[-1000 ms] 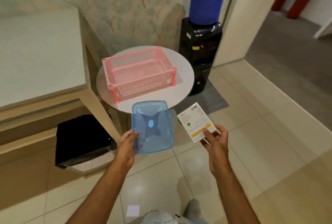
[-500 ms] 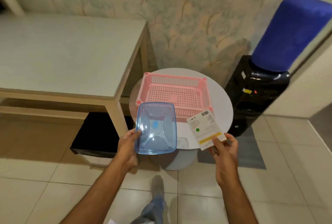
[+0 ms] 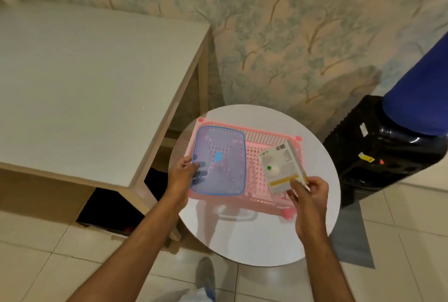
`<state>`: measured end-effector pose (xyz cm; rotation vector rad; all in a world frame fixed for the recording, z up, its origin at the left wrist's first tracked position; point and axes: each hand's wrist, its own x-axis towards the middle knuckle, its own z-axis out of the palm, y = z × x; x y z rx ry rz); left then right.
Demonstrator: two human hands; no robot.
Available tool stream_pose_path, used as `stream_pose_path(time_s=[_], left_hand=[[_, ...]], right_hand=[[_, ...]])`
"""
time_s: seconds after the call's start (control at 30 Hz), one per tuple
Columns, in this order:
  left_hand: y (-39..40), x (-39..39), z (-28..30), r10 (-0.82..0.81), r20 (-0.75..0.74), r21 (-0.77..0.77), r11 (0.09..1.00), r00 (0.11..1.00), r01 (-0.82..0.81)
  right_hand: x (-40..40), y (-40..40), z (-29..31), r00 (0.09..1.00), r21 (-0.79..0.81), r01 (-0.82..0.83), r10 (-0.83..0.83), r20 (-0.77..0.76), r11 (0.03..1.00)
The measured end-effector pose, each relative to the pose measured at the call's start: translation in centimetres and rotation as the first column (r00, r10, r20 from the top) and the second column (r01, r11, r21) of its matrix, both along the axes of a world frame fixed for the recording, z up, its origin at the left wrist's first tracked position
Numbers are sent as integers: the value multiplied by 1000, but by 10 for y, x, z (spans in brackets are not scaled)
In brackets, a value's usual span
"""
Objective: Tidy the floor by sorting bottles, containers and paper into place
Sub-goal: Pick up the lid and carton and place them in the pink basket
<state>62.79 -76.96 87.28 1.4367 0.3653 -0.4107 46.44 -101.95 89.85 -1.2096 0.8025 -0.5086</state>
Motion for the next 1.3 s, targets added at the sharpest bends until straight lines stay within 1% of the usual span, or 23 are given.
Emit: stream_pose_path(time_s=[0.13, 0.2, 0.27, 0.4, 0.57, 0.7, 0.77, 0.87, 1.0, 1.1, 1.17, 1.23, 1.3], left_hand=[[-23, 36, -6, -63, -24, 107, 992, 998, 65], [-33, 49, -12, -69, -49, 174, 982, 996, 77], [-43, 56, -20, -62, -61, 250, 965, 996, 75], [-62, 66, -35, -47, -100, 332, 940, 994, 78], [-80, 71, -50, -20, -123, 421, 904, 992, 70], [-86, 75, -56, -36, -141, 511, 853, 989, 104], [-86, 77, -59, -41, -133, 551, 828, 990, 108], [-87, 78, -62, -73, -84, 649, 753, 994, 110], [-89, 74, -63, -141, -17, 701, 704, 990, 113], [-89, 69, -67, -228, -17, 782, 603, 973, 155], [-90, 64, -68, -327, -23, 827, 525, 945, 202], [-91, 59, -69, -471, -33, 870, 420, 881, 258], [-92, 56, -72, -605, -76, 897, 306, 793, 320]], right_hand=[[42, -16, -1, 990, -119, -72, 56, -132, 990], [62, -25, 1, 983, -170, -106, 78, -164, 980], [81, -33, 0, 978, -176, -130, 98, -182, 976], [111, -49, -9, 960, -207, -210, 162, -228, 955], [144, -69, -36, 924, -250, -309, 229, -305, 918], [168, -79, -61, 895, -318, -373, 247, -372, 872], [179, -82, -71, 884, -342, -396, 253, -394, 852], [194, -88, -83, 858, -416, -442, 241, -453, 794], [204, -88, -95, 834, -472, -476, 211, -510, 742], [204, -87, -102, 806, -489, -532, 237, -541, 691], [204, -86, -104, 800, -518, -556, 249, -546, 650], [202, -83, -101, 801, -547, -561, 244, -546, 621], [200, -81, -97, 805, -585, -559, 217, -551, 588]])
